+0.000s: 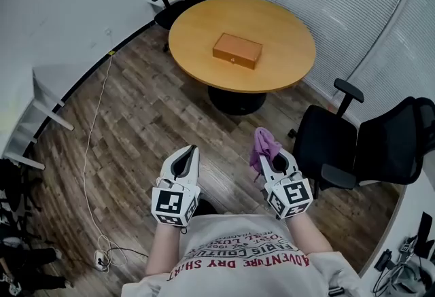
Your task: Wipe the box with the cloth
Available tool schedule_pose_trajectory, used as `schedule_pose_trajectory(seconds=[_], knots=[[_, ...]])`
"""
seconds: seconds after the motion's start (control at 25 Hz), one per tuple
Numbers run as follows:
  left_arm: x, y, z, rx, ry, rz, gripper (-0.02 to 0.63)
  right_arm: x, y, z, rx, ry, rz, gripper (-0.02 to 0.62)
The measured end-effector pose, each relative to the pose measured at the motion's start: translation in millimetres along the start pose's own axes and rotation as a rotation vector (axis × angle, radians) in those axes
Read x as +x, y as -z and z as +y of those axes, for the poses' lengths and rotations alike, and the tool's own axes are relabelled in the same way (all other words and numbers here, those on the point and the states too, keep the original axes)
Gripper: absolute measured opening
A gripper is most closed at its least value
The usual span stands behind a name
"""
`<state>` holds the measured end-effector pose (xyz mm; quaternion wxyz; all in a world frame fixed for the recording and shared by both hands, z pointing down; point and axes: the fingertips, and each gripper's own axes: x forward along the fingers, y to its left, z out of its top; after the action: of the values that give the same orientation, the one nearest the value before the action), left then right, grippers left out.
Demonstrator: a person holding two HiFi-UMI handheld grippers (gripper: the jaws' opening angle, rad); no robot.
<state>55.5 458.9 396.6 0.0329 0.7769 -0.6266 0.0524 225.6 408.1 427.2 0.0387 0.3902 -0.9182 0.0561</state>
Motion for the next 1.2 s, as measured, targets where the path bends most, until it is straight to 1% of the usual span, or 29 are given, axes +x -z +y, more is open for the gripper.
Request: schedule_pose_trajectory(seconds=[0.04,0.12,0.24,0.44,0.6,0.8,1.04,1.2], knots=[[6,1,6,0.000,-0.003,0.002,0.009,6,2,-3,0.003,0.001,0.004,0.075],[20,2,20,0.003,-0.006,0.002,0.009,21,1,-7,-0.031,0.007,0.007,0.076],[46,1,44,0.016,0.014,0.002,0.009,48,-1,-10,-0.071,0.024,0.004,0.077],[94,-4,83,0.031,0.101,0.006,0.009,105,-3,-16,-0.056,0.081,0.023,0.077],[137,-16,133,0.018,0.153,0.013,0.009,161,-12,-17,-0.036,0.127,0.042,0.077],[198,-29,195,-0.001,0.221,0.015,0.009,232,-28,-25,-0.038,0.198,0.053,0.078],[260,-42,251,0.017,0.311,0.005,0.009,304,-41,-37,-0.015,0.285,0.056,0.078],[291,-50,292,0.030,0.344,-0.008,0.009,346,-45,-41,0.004,0.338,0.057,0.077]])
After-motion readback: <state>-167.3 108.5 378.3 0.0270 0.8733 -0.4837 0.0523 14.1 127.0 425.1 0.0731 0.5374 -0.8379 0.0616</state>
